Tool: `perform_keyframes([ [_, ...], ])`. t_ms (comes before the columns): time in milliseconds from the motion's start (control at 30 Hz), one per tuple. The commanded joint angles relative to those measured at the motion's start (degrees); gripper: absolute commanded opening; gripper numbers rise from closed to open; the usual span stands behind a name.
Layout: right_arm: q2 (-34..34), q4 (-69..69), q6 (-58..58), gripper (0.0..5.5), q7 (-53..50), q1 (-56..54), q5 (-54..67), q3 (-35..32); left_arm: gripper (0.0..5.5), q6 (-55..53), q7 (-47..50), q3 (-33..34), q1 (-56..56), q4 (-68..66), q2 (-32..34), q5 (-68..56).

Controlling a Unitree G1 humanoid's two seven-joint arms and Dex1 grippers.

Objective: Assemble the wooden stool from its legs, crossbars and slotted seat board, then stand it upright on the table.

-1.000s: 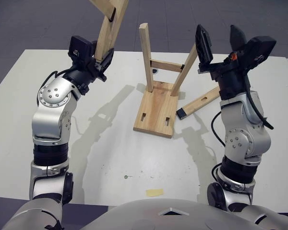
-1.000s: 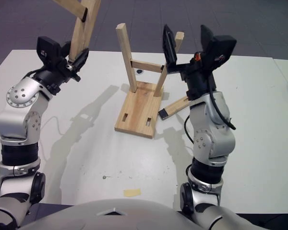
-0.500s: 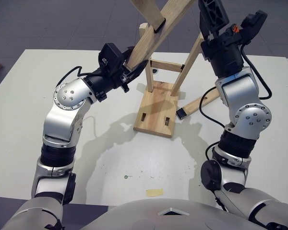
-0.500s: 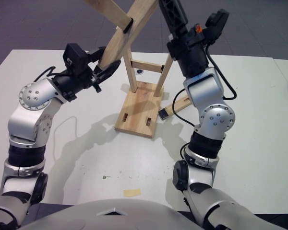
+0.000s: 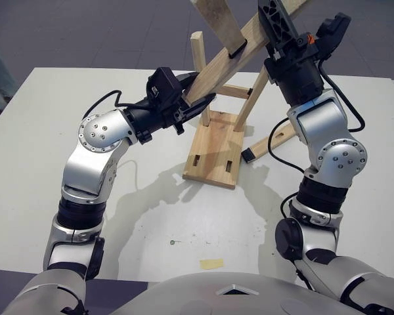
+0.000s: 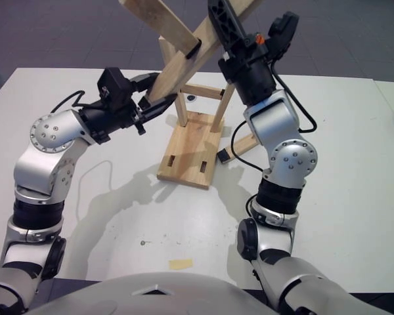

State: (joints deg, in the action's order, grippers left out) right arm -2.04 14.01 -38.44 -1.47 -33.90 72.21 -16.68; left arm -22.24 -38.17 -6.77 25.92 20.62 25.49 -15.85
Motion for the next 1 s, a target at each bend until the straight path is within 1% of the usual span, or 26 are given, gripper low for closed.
perform_keyframes([
  [33, -0.3, 0.3, -0.6, 2.29, -0.9, 0.9, 1.5, 0.5, 2.05, 0.7, -0.1, -0.3, 0.2, 0.6, 0.2, 0.5],
  [267, -0.1, 1.4, -0.3, 1.16, -3.3, 2.9, 3.7, 0.5, 2.05, 1.5, -0.6, -0.6, -0.3, 0.3, 0.8, 1.7],
  [333, 0.3, 2.3, -0.1, 1.02, -4.3, 3.7, 4.7, 0.5, 2.05, 2.3, -0.8, -0.9, -0.4, -0.1, 1.1, 2.4],
  [533, 1.7, 6.5, 2.7, 1.01, -7.7, 6.8, 5.3, 0.9, 2.05, 3.2, -0.1, -1.7, -1.2, -0.1, 0.4, 4.0],
  [767, -1.4, 11.4, 4.7, 1.01, -9.0, 10.2, -1.3, 1.8, 2.05, 2.9, 0.4, -1.9, -2.8, 1.4, 0.8, 4.7],
  [800, -1.4, 12.0, 5.0, 1.01, -9.4, 10.7, -1.7, 1.8, 2.42, 2.7, 0.4, -1.9, -2.9, 1.5, 0.8, 4.6],
  [900, -1.2, 13.0, 5.6, 1.01, -10.1, 11.9, -2.2, 2.2, 2.79, 1.7, 1.2, -1.6, -3.2, 2.0, 0.3, 4.1],
  [967, -1.1, 13.8, 6.1, 1.01, -10.7, 12.7, -2.6, 2.5, 3.20, 1.0, 1.5, -1.0, -2.8, 1.9, 0.0, 3.2],
  [1000, -1.1, 14.1, 6.3, 1.01, -10.9, 13.0, -2.5, 2.5, 3.31, 0.5, 1.7, -0.7, -2.7, 2.0, 0.0, 2.8],
])
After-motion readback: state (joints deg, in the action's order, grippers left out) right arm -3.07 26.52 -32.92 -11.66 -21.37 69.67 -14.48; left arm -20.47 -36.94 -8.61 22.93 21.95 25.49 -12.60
